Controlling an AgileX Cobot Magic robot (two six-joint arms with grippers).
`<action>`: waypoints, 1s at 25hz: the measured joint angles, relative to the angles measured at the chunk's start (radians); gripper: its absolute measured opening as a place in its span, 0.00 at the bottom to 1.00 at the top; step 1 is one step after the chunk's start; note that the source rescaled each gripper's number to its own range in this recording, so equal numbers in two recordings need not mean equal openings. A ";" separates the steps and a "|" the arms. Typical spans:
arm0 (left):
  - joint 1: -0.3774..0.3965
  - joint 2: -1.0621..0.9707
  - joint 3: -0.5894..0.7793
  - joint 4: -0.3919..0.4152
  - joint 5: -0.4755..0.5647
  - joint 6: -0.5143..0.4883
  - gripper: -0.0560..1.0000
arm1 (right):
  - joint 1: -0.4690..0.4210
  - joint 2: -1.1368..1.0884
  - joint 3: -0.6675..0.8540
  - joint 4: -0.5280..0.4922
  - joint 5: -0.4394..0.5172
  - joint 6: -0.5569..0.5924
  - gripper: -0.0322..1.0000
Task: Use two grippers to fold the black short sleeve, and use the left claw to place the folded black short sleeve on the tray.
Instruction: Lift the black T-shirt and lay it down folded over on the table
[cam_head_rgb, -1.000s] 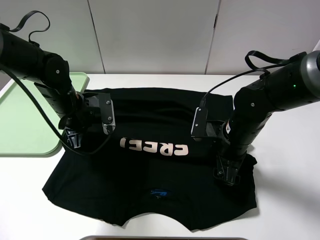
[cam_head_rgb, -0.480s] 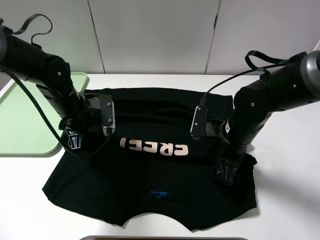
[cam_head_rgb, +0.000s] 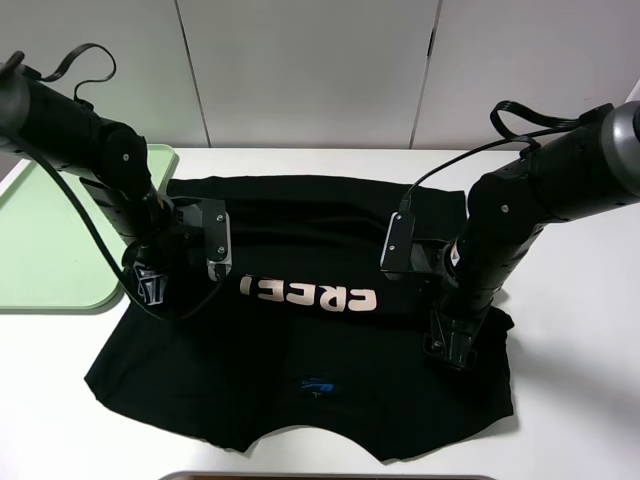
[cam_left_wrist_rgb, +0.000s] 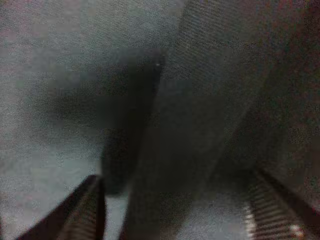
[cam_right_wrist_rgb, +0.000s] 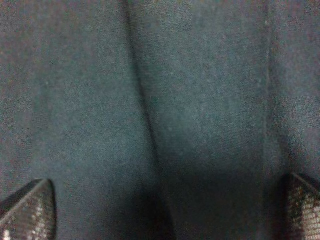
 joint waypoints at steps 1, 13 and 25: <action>0.000 0.003 0.000 0.000 0.003 0.000 0.55 | 0.000 0.000 0.000 0.000 0.000 0.000 1.00; 0.000 0.006 0.000 0.000 0.006 0.000 0.06 | 0.000 0.000 0.000 0.002 -0.003 0.000 0.42; 0.000 0.006 0.000 0.000 0.006 0.002 0.05 | 0.000 0.000 0.000 0.004 -0.004 0.000 0.03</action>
